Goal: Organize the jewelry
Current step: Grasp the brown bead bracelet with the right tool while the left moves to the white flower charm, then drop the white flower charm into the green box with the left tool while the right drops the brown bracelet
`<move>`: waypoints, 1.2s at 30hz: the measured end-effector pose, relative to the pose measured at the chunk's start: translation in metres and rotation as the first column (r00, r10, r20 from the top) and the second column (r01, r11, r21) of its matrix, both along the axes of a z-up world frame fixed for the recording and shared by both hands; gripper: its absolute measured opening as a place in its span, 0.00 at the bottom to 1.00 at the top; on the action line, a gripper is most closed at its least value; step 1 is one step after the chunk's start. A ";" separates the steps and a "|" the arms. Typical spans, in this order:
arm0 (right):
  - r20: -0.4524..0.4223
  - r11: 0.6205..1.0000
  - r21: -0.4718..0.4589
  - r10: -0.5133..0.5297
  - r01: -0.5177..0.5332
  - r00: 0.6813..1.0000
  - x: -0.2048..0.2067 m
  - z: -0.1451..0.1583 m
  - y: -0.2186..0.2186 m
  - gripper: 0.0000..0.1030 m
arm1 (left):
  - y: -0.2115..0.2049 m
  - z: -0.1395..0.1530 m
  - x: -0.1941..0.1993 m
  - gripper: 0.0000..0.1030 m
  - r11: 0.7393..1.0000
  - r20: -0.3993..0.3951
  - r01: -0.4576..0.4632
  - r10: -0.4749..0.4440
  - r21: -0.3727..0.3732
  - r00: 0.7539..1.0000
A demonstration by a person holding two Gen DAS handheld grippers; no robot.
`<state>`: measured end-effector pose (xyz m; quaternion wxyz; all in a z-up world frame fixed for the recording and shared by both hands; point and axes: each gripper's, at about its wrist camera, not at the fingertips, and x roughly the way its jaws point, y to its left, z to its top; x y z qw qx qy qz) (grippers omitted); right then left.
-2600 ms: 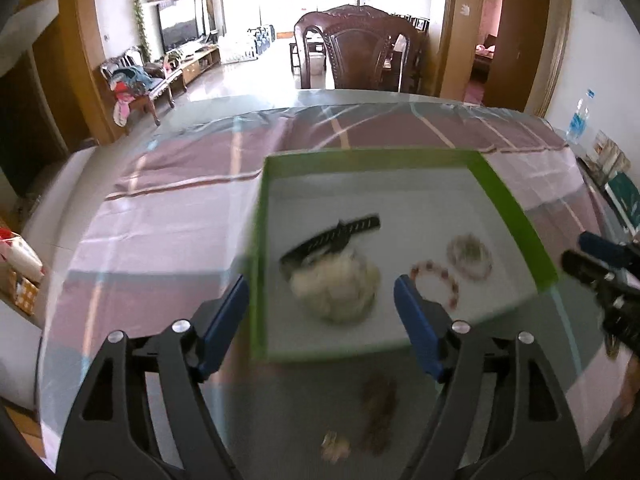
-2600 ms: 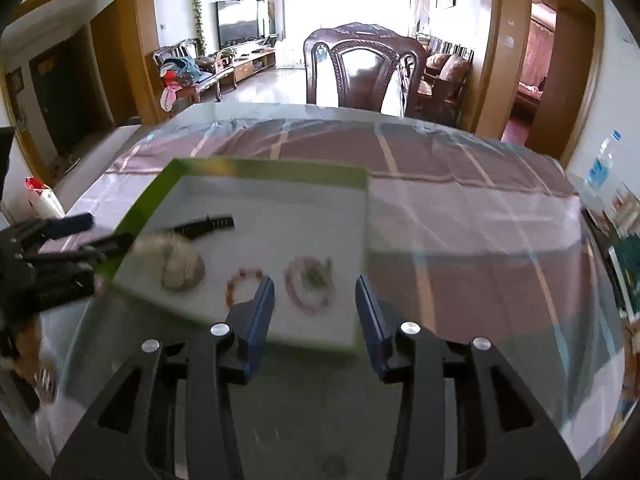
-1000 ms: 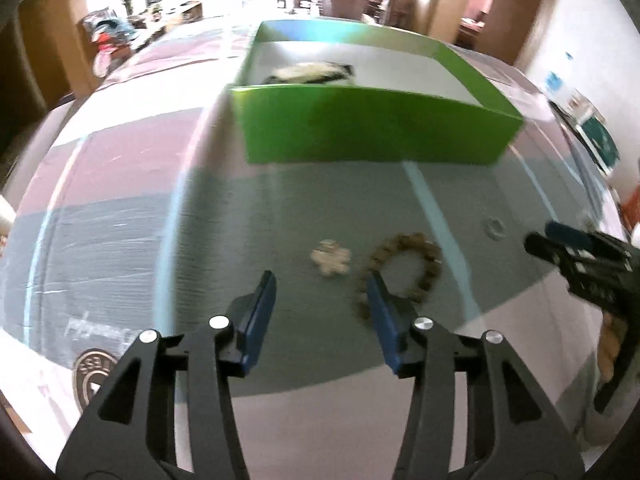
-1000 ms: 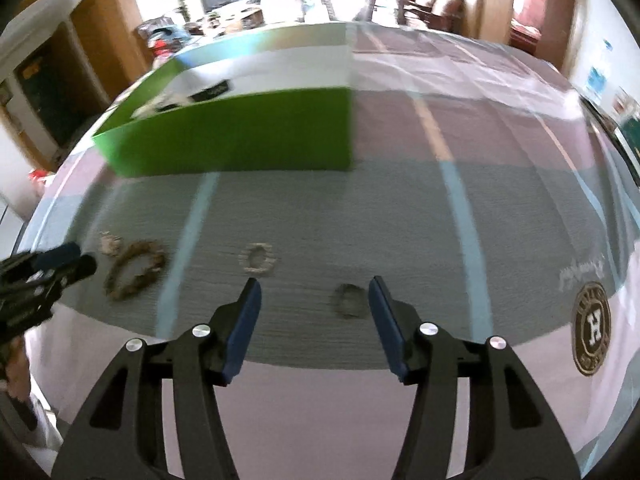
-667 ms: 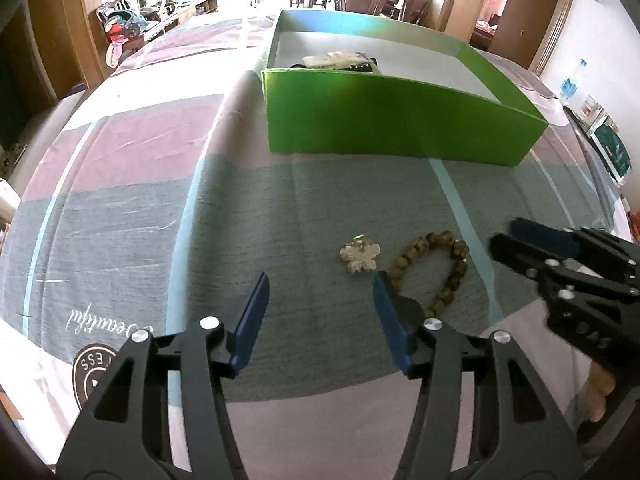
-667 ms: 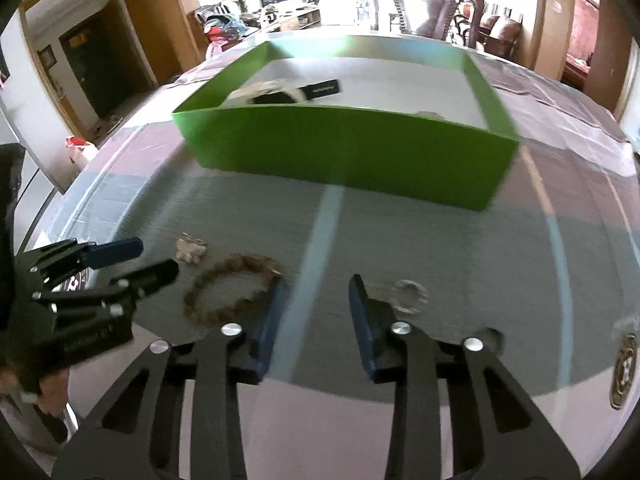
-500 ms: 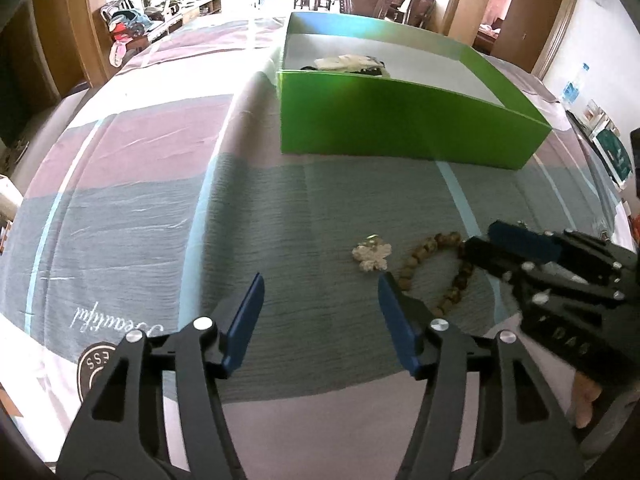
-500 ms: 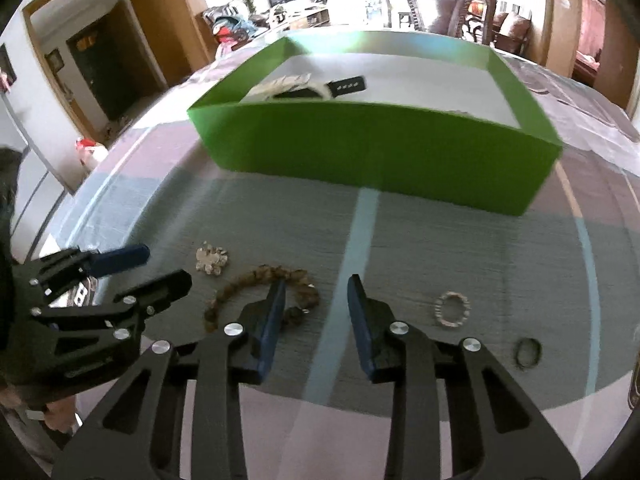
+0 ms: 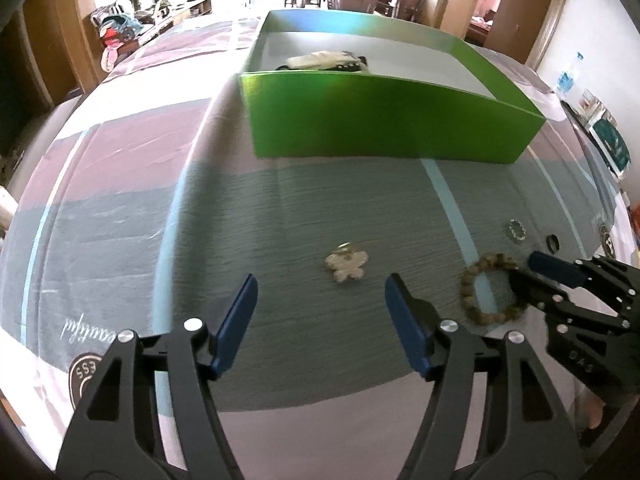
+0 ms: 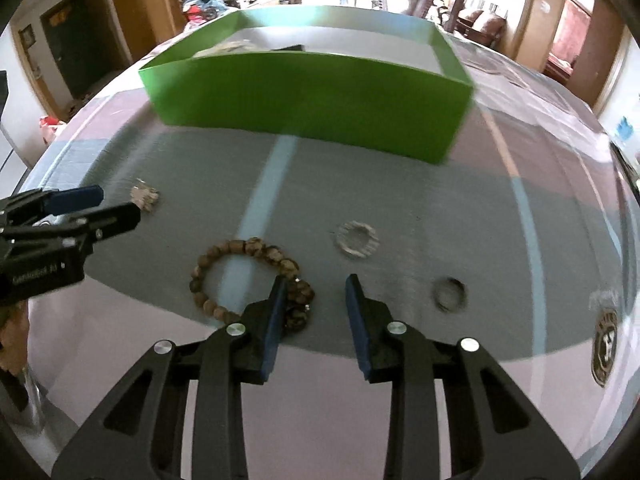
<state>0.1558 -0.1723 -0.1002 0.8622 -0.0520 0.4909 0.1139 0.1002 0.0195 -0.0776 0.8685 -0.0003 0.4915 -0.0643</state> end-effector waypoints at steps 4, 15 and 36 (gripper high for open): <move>0.004 1.000 0.006 -0.026 0.026 1.000 0.005 -0.002 -0.009 0.31 | -0.012 0.001 0.006 0.64 0.998 0.035 -0.022 0.020 0.061 0.999; 0.037 0.999 0.005 -0.037 0.037 0.999 0.007 -0.003 -0.009 0.31 | -0.027 -0.009 0.018 0.64 0.996 0.029 -0.028 0.026 0.086 0.999; 0.096 0.999 0.040 -0.018 0.014 0.995 -0.002 0.023 -0.009 0.13 | -0.029 0.006 0.008 0.20 0.999 0.069 0.025 -0.027 0.037 0.997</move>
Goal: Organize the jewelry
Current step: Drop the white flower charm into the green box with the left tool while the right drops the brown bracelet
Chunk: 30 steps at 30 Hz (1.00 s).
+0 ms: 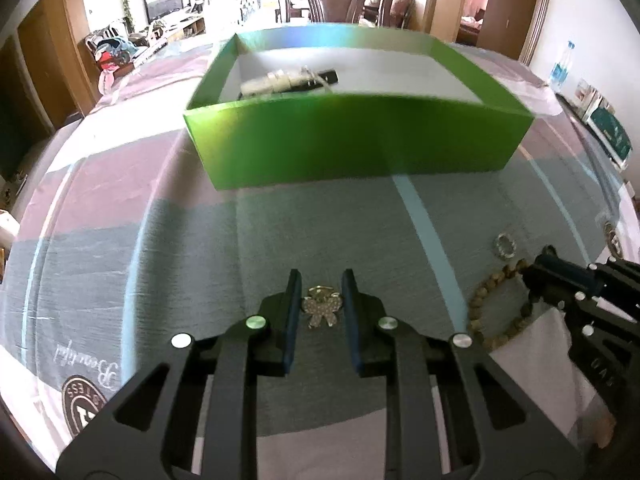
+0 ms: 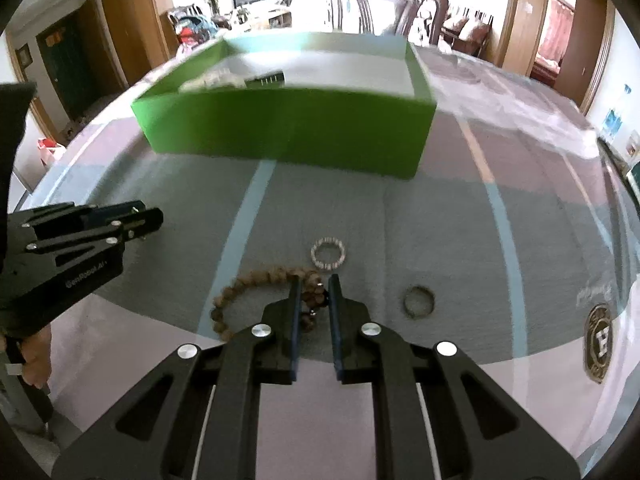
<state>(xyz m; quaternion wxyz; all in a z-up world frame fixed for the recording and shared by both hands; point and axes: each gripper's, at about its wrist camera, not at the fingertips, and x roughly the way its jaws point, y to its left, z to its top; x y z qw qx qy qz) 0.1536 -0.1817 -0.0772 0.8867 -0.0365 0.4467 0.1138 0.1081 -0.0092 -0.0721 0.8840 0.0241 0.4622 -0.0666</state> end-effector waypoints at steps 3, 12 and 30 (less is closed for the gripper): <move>0.042 1.000 0.011 0.006 -0.006 0.999 -0.002 0.018 -0.002 0.13 | 0.002 0.011 -0.003 0.20 1.000 0.023 -0.001 0.002 -0.005 1.000; 0.204 0.999 -0.034 0.033 -0.027 0.978 0.016 0.084 -0.001 0.13 | -0.005 0.066 0.011 0.20 1.000 0.132 0.024 -0.026 0.018 0.991; 0.057 1.000 -0.020 -0.016 0.017 0.998 0.159 0.060 0.011 0.13 | -0.030 0.062 0.149 0.21 0.999 0.043 0.028 -0.026 -0.041 0.999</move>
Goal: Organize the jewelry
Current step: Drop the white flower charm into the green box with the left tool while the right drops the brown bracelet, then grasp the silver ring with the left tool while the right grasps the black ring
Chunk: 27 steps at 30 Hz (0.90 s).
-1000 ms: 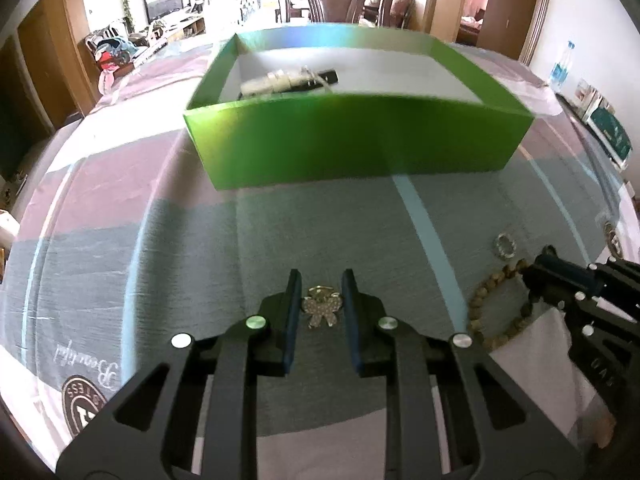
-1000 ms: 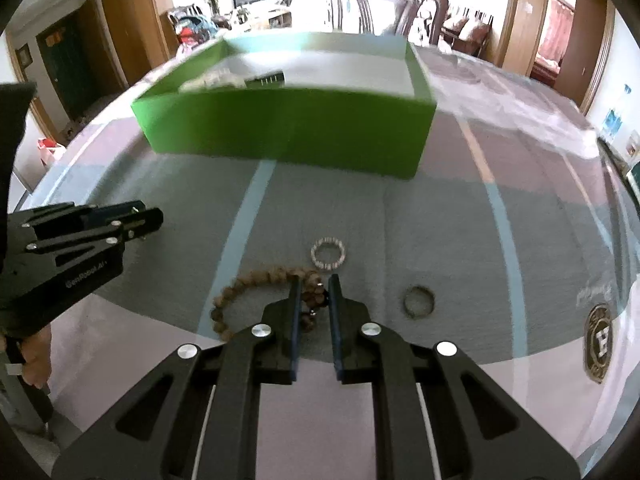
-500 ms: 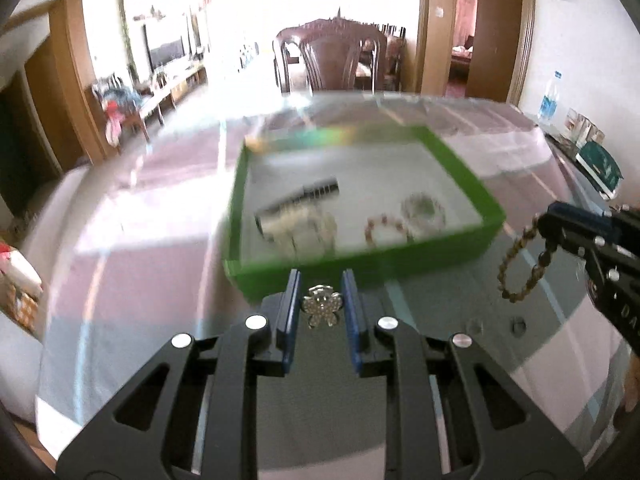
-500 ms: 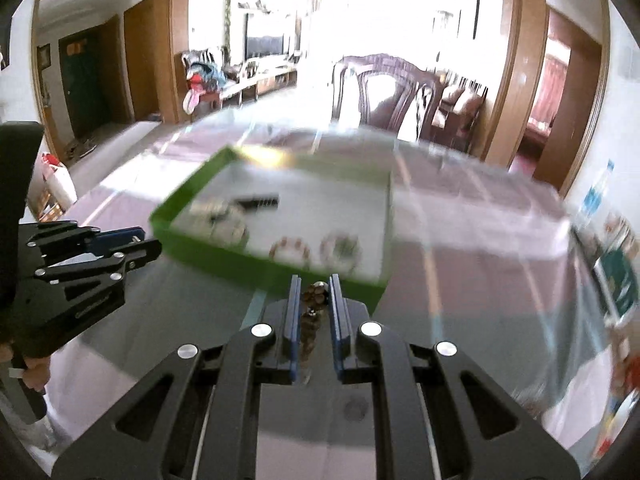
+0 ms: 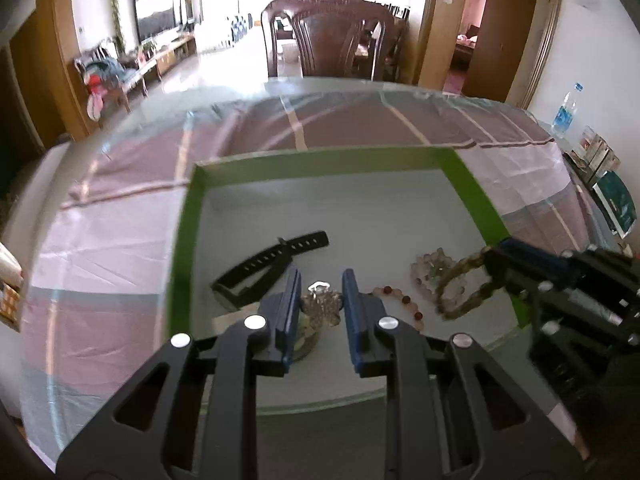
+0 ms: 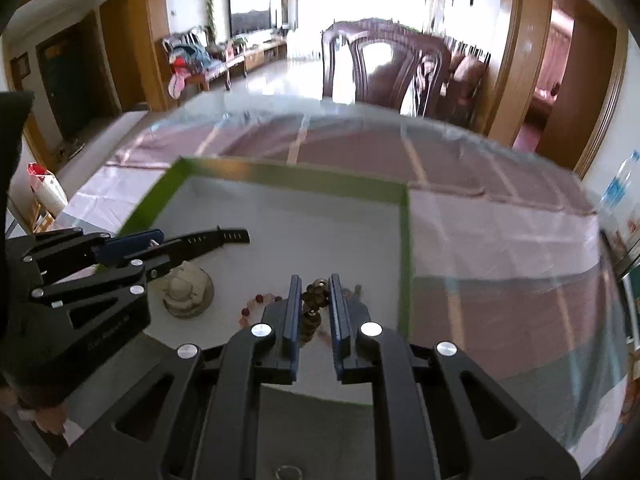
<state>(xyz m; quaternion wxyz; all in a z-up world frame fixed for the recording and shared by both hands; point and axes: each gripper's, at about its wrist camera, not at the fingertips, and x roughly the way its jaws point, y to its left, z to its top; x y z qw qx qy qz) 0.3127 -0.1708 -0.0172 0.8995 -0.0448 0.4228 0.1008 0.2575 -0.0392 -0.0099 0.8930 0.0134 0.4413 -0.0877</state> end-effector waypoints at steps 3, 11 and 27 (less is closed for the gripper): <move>-0.008 1.000 -0.001 0.015 -0.015 1.000 -0.004 -0.004 0.001 0.17 | 0.001 -0.007 0.002 0.49 0.999 -0.018 -0.022 0.021 -0.038 1.000; 0.083 0.999 -0.043 -0.001 0.005 0.997 -0.074 0.020 -0.036 0.35 | -0.012 0.005 -0.057 0.57 0.995 0.078 0.015 -0.023 0.103 0.997; -0.146 0.979 0.013 -0.197 0.201 0.969 -0.144 -0.070 -0.112 0.35 | -0.102 -0.080 -0.123 0.52 0.935 -0.090 0.321 -0.311 0.152 0.946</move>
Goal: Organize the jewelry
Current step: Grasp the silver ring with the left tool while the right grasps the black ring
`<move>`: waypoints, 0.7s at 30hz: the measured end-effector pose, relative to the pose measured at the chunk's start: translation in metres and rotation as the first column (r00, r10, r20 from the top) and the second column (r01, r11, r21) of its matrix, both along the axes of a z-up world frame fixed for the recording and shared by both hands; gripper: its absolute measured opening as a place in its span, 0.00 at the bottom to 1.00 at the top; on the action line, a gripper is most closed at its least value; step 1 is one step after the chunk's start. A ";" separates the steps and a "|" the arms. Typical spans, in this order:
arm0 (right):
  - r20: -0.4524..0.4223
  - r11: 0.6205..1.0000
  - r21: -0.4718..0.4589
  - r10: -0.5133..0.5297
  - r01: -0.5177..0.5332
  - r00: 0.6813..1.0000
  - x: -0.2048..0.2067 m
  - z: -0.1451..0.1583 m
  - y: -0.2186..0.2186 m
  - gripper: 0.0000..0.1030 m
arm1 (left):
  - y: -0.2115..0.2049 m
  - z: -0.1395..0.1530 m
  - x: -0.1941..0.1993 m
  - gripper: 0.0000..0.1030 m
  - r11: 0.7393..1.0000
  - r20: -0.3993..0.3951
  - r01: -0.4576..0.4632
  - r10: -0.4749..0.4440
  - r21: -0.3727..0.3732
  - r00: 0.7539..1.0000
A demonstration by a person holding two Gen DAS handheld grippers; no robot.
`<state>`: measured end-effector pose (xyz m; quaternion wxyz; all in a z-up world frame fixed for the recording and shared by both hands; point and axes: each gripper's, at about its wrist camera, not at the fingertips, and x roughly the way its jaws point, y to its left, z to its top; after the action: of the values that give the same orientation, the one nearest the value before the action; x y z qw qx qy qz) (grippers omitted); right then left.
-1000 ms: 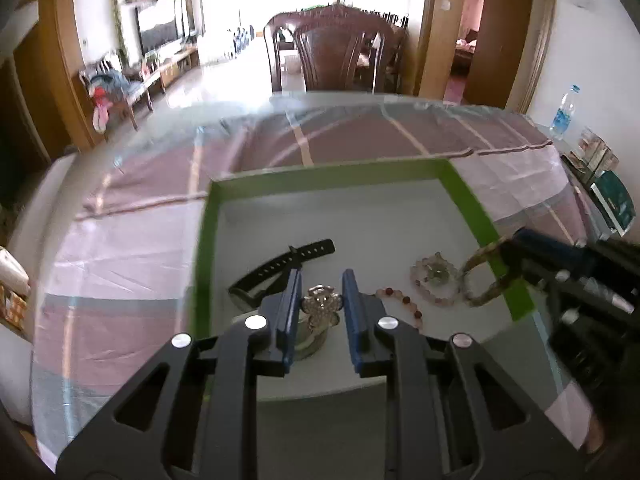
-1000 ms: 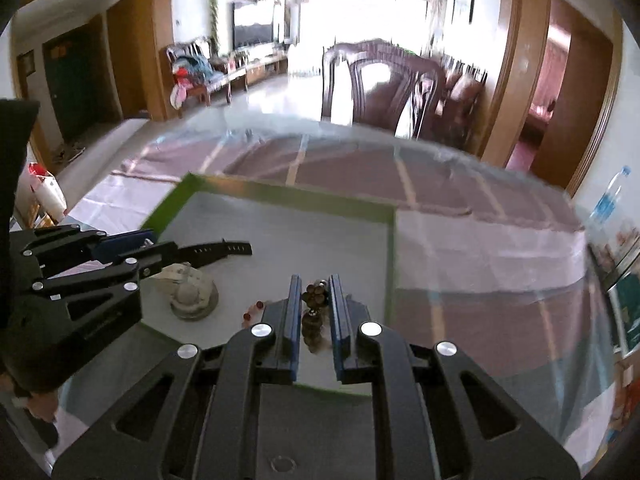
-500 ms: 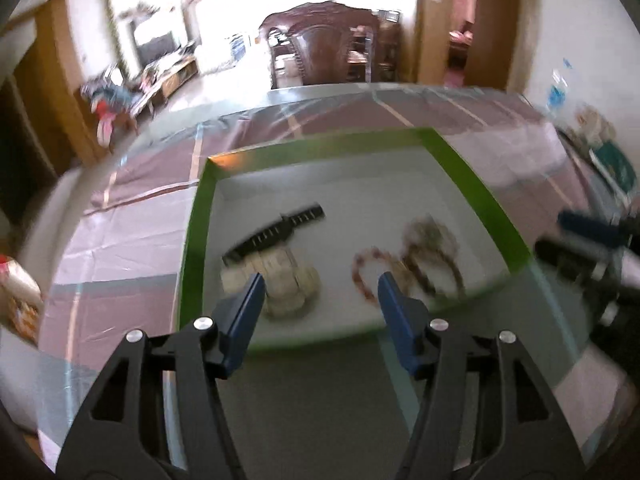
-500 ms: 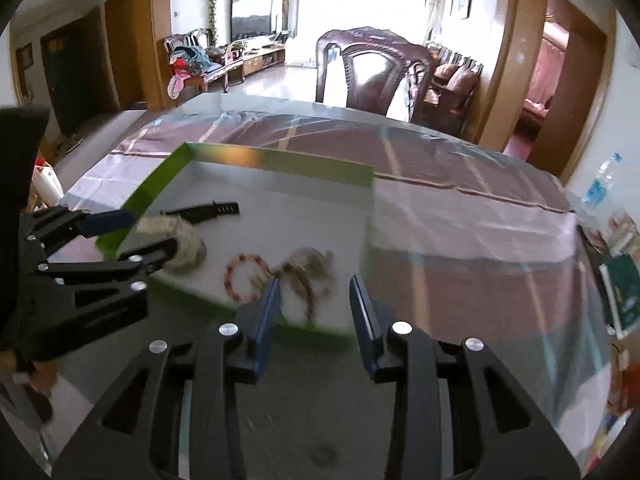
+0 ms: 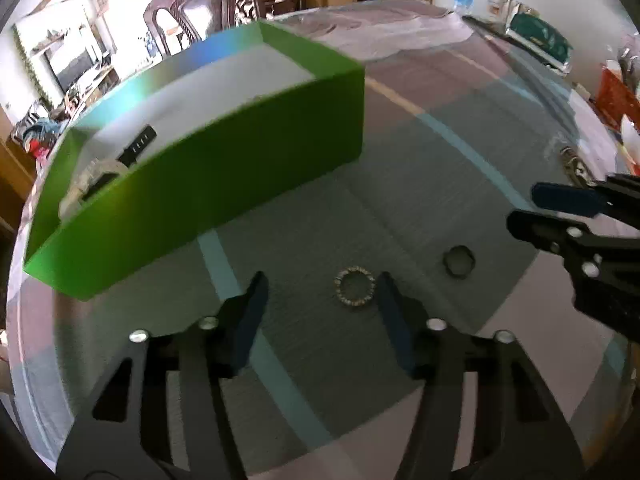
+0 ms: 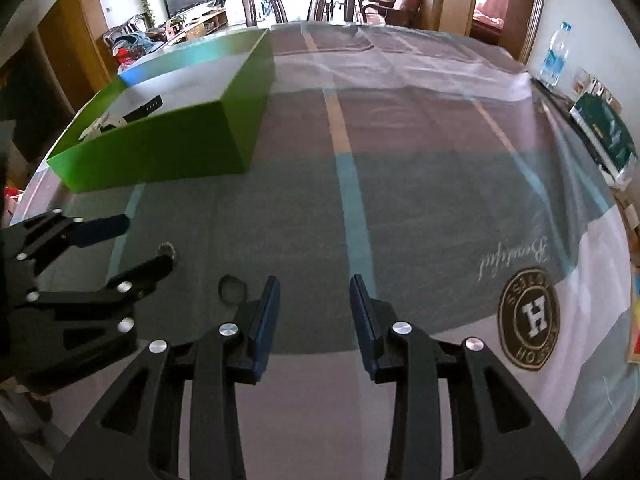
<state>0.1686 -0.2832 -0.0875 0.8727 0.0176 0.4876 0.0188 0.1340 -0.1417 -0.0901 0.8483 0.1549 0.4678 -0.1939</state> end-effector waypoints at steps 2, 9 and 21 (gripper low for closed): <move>-0.002 1.000 0.000 0.009 -0.009 1.000 0.000 -0.001 0.003 0.35 | 0.003 -0.001 0.002 0.49 1.000 0.011 -0.017 0.018 -0.009 1.000; -0.001 0.996 0.025 0.083 -0.083 0.997 -0.001 0.001 0.019 0.35 | 0.029 -0.002 0.006 0.47 0.995 -0.016 -0.100 0.100 -0.023 0.995; -0.020 0.989 0.008 0.146 -0.146 0.989 0.003 -0.012 0.043 0.30 | 0.100 0.002 0.005 0.51 0.955 -0.055 -0.291 0.288 -0.060 0.956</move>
<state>0.1717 -0.2399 -0.0998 0.8639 -0.0150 0.4964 0.0841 0.1389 -0.0421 -0.0886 0.8613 0.0517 0.4980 -0.0868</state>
